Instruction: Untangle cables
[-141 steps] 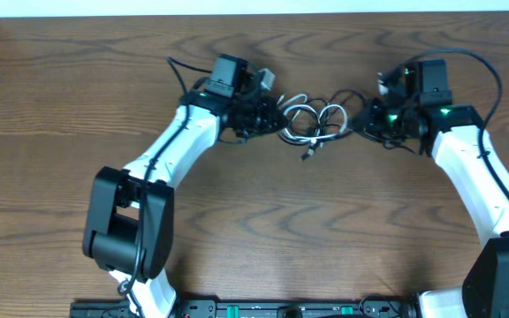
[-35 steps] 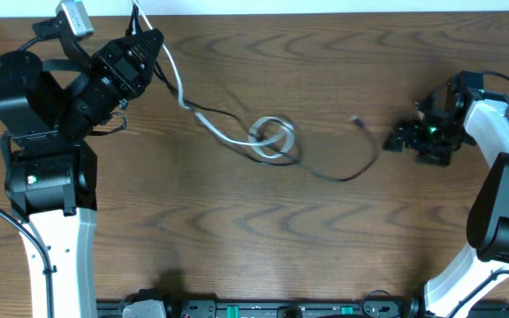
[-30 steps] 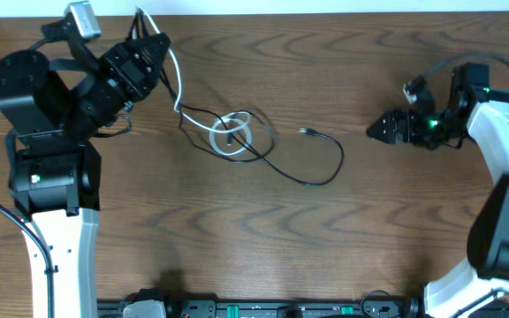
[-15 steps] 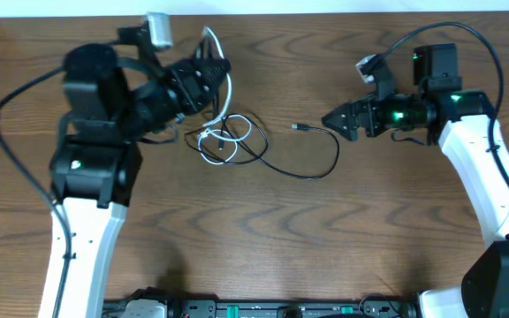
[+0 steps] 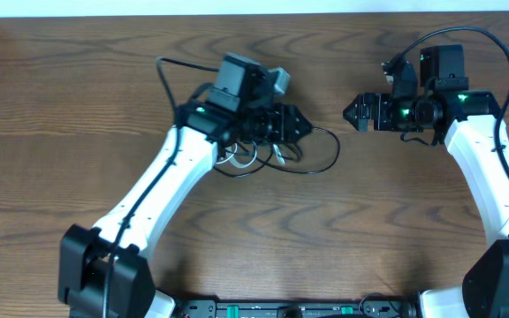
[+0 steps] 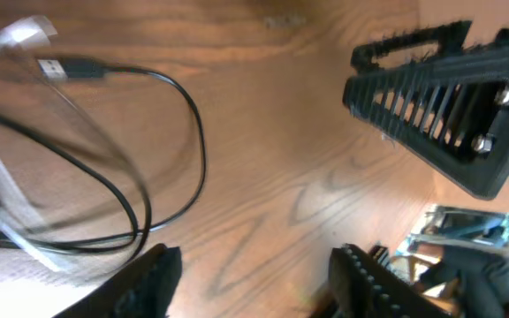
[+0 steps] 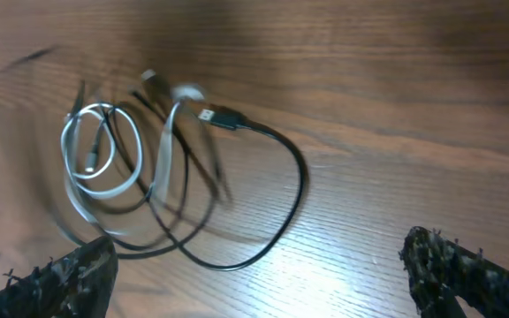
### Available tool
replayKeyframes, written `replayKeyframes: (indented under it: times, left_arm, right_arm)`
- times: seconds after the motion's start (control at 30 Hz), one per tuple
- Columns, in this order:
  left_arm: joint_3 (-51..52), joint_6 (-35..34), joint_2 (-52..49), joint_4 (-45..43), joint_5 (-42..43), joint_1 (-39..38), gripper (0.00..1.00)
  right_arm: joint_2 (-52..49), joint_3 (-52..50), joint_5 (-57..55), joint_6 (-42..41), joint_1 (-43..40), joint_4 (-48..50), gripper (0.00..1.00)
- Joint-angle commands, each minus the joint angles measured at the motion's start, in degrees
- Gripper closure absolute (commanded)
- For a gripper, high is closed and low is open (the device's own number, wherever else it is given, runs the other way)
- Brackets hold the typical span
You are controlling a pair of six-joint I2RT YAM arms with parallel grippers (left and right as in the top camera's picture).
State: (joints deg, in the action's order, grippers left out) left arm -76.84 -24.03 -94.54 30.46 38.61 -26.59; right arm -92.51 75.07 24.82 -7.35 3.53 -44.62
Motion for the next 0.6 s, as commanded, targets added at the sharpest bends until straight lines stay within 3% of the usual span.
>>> replayKeyframes:
  times: [0.0, 0.37, 0.5, 0.57]
  left_arm:
    - [-0.8, 3.5, 1.2, -0.1, -0.3, -1.3, 0.32]
    - [-1.3, 3.8, 8.7, 0.9, -1.0, 2.6, 0.27]
    - [-1.2, 3.4, 9.0, 6.0, -7.0, 5.0, 0.27]
    - [-1.2, 3.4, 8.8, 9.0, -10.8, 5.3, 0.27]
  right_arm:
    - [0.5, 0.8, -3.5, -2.1, -0.2, 0.0, 0.01]
    - [0.5, 0.7, -1.3, -1.8, 1.1, 1.5, 0.01]
    - [0.4, 0.7, -1.1, -0.7, 3.2, 3.8, 0.01]
    - [0.0, 0.7, -1.1, -0.8, 4.4, 5.6, 0.05]
